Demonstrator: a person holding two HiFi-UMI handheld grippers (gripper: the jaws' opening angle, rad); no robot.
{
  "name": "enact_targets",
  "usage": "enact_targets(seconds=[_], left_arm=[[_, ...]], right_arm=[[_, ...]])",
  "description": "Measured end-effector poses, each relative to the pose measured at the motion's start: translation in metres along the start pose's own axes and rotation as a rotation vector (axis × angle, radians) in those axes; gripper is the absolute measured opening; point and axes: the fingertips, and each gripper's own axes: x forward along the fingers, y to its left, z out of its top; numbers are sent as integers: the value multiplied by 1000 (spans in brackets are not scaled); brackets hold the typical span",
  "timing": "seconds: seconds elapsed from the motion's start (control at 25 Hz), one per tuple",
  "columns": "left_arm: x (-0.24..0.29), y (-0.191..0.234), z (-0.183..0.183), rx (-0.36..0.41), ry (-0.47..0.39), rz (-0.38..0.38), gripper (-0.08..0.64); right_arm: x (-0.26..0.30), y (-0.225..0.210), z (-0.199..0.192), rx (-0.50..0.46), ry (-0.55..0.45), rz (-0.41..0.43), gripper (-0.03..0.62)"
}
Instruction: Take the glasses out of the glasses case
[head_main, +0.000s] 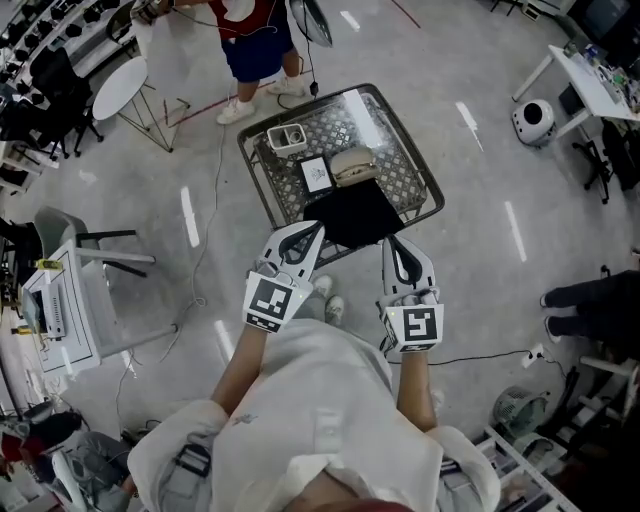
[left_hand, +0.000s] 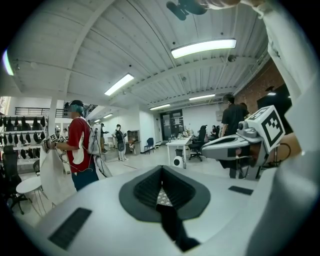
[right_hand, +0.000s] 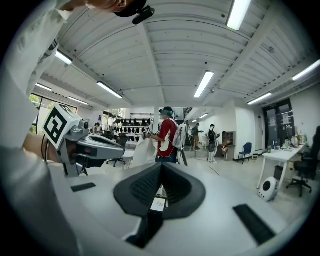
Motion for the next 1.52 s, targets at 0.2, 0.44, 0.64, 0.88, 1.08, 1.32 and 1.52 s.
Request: enact_targets(seconds=[0.2, 0.44, 0.64, 0.88, 1.08, 1.32, 1.52], left_arm=[[20, 4, -6, -10, 12, -26, 14], [51, 13, -6, -11, 6, -49, 14], [75, 36, -10, -29, 8, -57, 14], [103, 67, -24, -54, 28, -80, 14], [124, 89, -35, -78, 37, -110, 14], [143, 108, -43, -86, 39, -141, 14], [160, 114, -52, -91, 46, -169, 14]], right_arm=[[6, -10, -5, 8, 12, -22, 6], [21, -32, -15, 15, 41, -52, 6], [52, -45, -15, -1, 59, -56, 6], [92, -55, -20, -9, 96, -69, 6], [121, -61, -28, 0, 129, -85, 6], [148, -62, -36, -6, 167, -102, 6], [161, -67, -49, 5, 202, -113, 6]])
